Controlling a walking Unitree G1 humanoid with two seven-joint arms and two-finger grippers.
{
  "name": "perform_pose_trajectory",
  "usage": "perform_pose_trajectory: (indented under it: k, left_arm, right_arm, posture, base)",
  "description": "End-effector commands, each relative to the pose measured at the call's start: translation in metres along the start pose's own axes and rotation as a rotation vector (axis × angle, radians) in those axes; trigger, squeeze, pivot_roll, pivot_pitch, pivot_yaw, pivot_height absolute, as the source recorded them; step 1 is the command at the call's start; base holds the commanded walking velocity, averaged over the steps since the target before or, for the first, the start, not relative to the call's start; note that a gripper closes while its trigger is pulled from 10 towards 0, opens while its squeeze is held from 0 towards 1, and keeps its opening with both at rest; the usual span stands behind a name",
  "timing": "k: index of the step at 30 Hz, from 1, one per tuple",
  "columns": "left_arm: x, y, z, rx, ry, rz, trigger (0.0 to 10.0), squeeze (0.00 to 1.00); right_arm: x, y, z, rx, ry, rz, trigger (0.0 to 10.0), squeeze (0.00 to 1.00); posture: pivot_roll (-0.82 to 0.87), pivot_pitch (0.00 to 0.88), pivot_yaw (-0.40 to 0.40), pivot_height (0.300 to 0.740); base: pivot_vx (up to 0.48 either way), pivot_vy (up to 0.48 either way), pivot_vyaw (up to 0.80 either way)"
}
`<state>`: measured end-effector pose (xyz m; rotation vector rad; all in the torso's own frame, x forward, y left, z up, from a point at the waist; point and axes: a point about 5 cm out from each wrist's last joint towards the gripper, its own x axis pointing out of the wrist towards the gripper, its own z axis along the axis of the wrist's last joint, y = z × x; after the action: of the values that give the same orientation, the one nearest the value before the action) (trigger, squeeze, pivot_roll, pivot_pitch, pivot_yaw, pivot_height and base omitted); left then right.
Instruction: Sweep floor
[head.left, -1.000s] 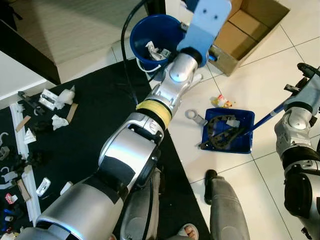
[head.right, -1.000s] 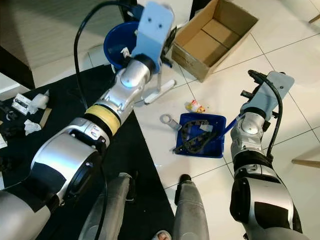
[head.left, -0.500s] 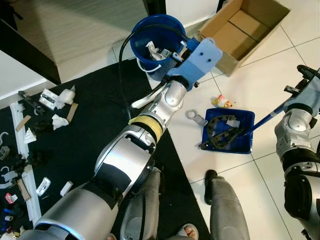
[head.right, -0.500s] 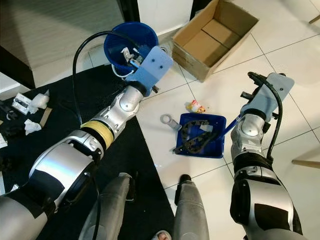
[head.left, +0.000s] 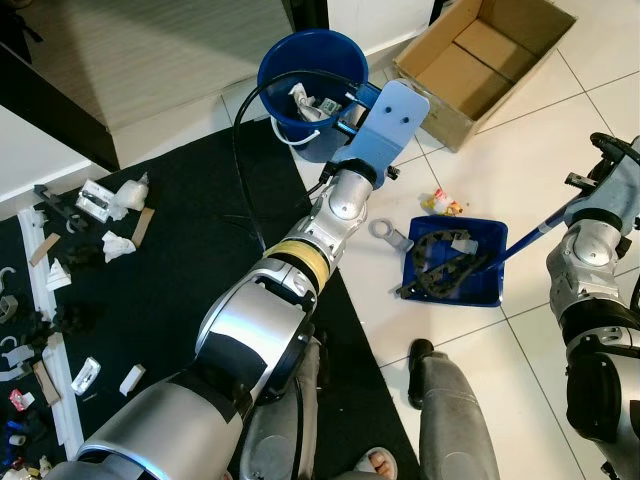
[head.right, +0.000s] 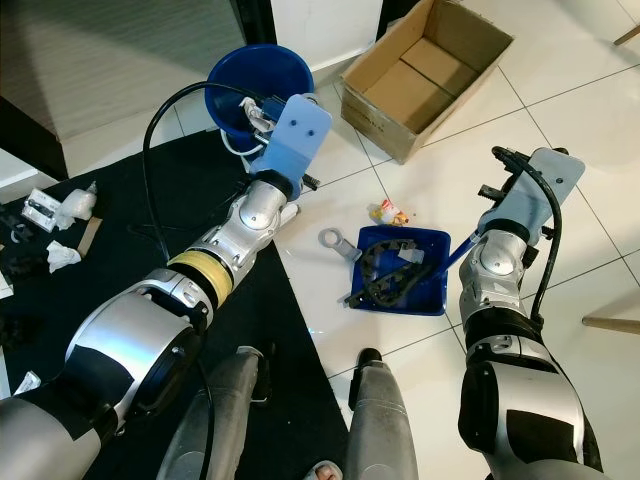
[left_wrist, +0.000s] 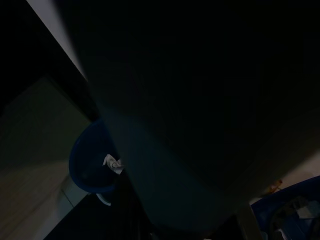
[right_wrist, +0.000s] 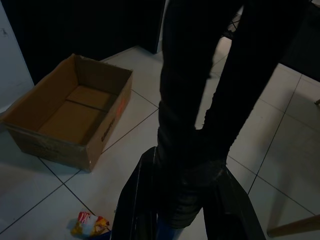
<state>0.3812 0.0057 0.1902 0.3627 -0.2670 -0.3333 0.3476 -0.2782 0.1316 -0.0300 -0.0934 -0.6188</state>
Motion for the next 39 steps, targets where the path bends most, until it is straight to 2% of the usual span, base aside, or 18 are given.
perform_pose_trajectory:
  k: [1, 5, 6, 11, 15, 18, 20, 21, 23, 26, 30, 33, 34, 35, 36, 37, 38, 39]
  left_arm:
    - [-0.005, -0.024, 0.0, -0.031, -0.008, -0.038, 10.0, 0.0]
    - [-0.008, -0.043, 0.007, -0.058, -0.026, -0.076, 10.0, 0.0]
    - [-0.008, -0.062, 0.018, -0.093, -0.034, -0.101, 10.0, 0.0]
    - [-0.008, -0.102, 0.06, -0.24, -0.089, -0.188, 10.0, 0.0]
    - [-0.009, -0.111, 0.07, -0.272, -0.108, -0.212, 10.0, 0.0]
    - [-0.01, -0.123, 0.089, -0.332, -0.151, -0.255, 10.0, 0.0]
    - [-0.013, -0.136, 0.116, -0.432, -0.193, -0.298, 10.0, 0.0]
    - [-0.013, -0.136, 0.116, -0.432, -0.193, -0.298, 10.0, 0.0]
    - [-0.015, -0.145, 0.14, -0.533, -0.218, -0.328, 10.0, 0.0]
    - [-0.016, -0.147, 0.15, -0.584, -0.224, -0.335, 10.0, 0.0]
    - [-0.011, -0.143, 0.191, -0.858, -0.187, -0.326, 10.0, 0.0]
    - [-0.006, -0.131, 0.206, -0.91, -0.215, -0.325, 10.0, 0.0]
    - [-0.004, -0.127, 0.209, -0.912, -0.231, -0.327, 10.0, 0.0]
    - [0.001, -0.118, 0.207, -0.86, -0.268, -0.332, 10.0, 0.0]
    - [0.001, -0.118, 0.207, -0.86, -0.268, -0.332, 10.0, 0.0]
    - [0.003, -0.112, 0.204, -0.819, -0.29, -0.337, 10.0, 0.0]
    - [0.005, -0.105, 0.197, -0.724, -0.347, -0.345, 10.0, 0.0]
    - [0.005, -0.105, 0.197, -0.724, -0.347, -0.345, 10.0, 0.0]
  right_arm:
    - [-0.035, -0.014, -0.067, -0.157, 0.277, 0.019, 10.0, 0.0]
    - [-0.036, -0.014, -0.068, -0.16, 0.281, 0.023, 10.0, 0.0]
    - [-0.037, -0.013, -0.069, -0.163, 0.283, 0.027, 10.0, 0.0]
    - [-0.037, -0.015, -0.071, -0.172, 0.289, 0.027, 10.0, 0.0]
    - [-0.037, -0.017, -0.071, -0.175, 0.29, 0.025, 10.0, 0.0]
    - [-0.038, -0.019, -0.072, -0.183, 0.291, 0.024, 10.0, 0.0]
    - [-0.038, -0.021, -0.073, -0.191, 0.295, 0.024, 10.0, 0.0]
    - [-0.038, -0.021, -0.073, -0.191, 0.295, 0.024, 10.0, 0.0]
    - [-0.039, -0.022, -0.075, -0.195, 0.297, 0.024, 10.0, 0.0]
    - [-0.04, -0.023, -0.075, -0.197, 0.298, 0.025, 10.0, 0.0]
    - [-0.041, -0.024, -0.076, -0.203, 0.3, 0.027, 10.0, 0.0]
    - [-0.041, -0.024, -0.076, -0.206, 0.298, 0.032, 10.0, 0.0]
    - [-0.041, -0.024, -0.076, -0.206, 0.299, 0.034, 10.0, 0.0]
    - [-0.04, -0.023, -0.076, -0.208, 0.295, 0.041, 10.0, 0.0]
    - [-0.04, -0.023, -0.076, -0.208, 0.295, 0.041, 10.0, 0.0]
    - [-0.04, -0.022, -0.075, -0.209, 0.292, 0.045, 10.0, 0.0]
    - [-0.039, -0.021, -0.075, -0.208, 0.291, 0.049, 10.0, 0.0]
    - [-0.039, -0.021, -0.075, -0.208, 0.291, 0.049, 10.0, 0.0]
  posture:
    - [0.1, 0.428, 0.126, 0.74]
    - [0.1, 0.43, 0.125, 0.74]
    - [0.1, 0.432, 0.127, 0.74]
    - [0.1, 0.433, 0.131, 0.74]
    - [0.1, 0.432, 0.132, 0.74]
    - [0.1, 0.429, 0.135, 0.74]
    - [0.1, 0.425, 0.138, 0.74]
    - [0.1, 0.425, 0.138, 0.74]
    - [0.1, 0.423, 0.139, 0.74]
    - [0.1, 0.42, 0.139, 0.74]
    - [0.08, 0.388, 0.133, 0.74]
    - [0.07, 0.345, 0.124, 0.74]
    - [0.06, 0.337, 0.124, 0.74]
    - [0.06, 0.311, 0.122, 0.74]
    - [0.06, 0.311, 0.122, 0.74]
    - [0.06, 0.311, 0.122, 0.74]
    - [0.06, 0.279, 0.111, 0.74]
    - [0.06, 0.279, 0.111, 0.74]
  base:
    - [0.0, 0.0, 0.0]
    - [0.0, 0.0, 0.0]
    - [0.0, 0.0, 0.0]
    - [0.0, 0.0, 0.0]
    - [0.0, 0.0, 0.0]
    - [0.0, 0.0, 0.0]
    - [0.0, 0.0, 0.0]
    - [0.0, 0.0, 0.0]
    - [0.0, 0.0, 0.0]
    - [0.0, 0.0, 0.0]
    - [0.0, 0.0, 0.0]
    - [0.0, 0.0, 0.0]
    - [0.0, 0.0, 0.0]
    - [0.0, 0.0, 0.0]
    - [0.0, 0.0, 0.0]
    - [0.0, 0.0, 0.0]
    - [0.0, 0.0, 0.0]
    - [0.0, 0.0, 0.0]
